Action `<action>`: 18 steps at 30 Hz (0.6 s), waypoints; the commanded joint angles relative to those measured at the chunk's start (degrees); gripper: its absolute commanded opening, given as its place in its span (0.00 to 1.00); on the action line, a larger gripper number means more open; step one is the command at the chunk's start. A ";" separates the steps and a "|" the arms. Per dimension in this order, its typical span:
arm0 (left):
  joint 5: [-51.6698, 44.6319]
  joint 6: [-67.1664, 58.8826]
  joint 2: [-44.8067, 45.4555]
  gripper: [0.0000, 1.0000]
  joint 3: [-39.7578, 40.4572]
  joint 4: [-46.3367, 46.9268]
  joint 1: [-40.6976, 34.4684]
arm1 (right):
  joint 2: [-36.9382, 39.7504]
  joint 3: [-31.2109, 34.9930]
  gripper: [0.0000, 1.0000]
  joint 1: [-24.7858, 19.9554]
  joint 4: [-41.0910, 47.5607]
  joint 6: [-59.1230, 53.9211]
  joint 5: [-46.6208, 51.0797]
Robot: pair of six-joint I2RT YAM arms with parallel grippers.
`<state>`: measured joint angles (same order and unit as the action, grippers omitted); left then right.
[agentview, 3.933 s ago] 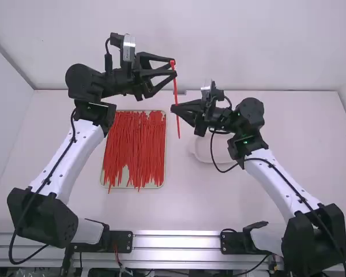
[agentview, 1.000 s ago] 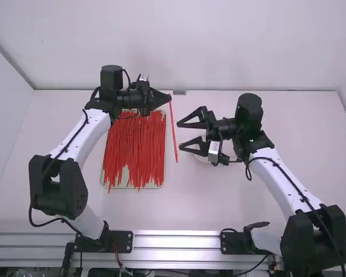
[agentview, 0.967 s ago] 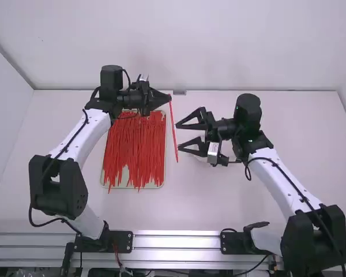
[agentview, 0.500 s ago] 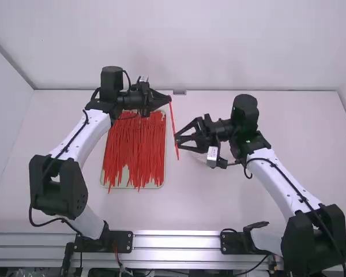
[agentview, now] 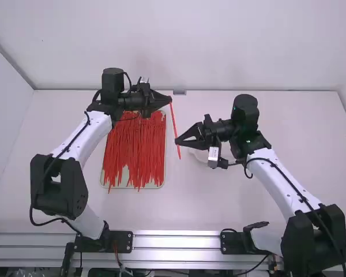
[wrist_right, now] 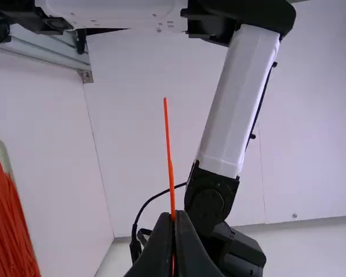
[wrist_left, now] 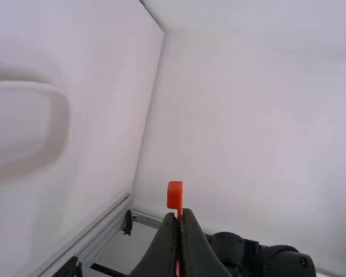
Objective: Fasten the cable tie
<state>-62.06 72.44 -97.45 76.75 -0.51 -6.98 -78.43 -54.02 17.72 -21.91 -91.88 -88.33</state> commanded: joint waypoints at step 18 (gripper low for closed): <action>-0.02 -2.38 -0.15 0.02 -0.33 -1.66 -1.75 | 0.09 0.11 0.00 -0.09 1.79 0.48 -1.01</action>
<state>-61.23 70.91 -97.45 76.75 -2.17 -8.16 -78.43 -54.00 17.72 -19.99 -91.81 -88.77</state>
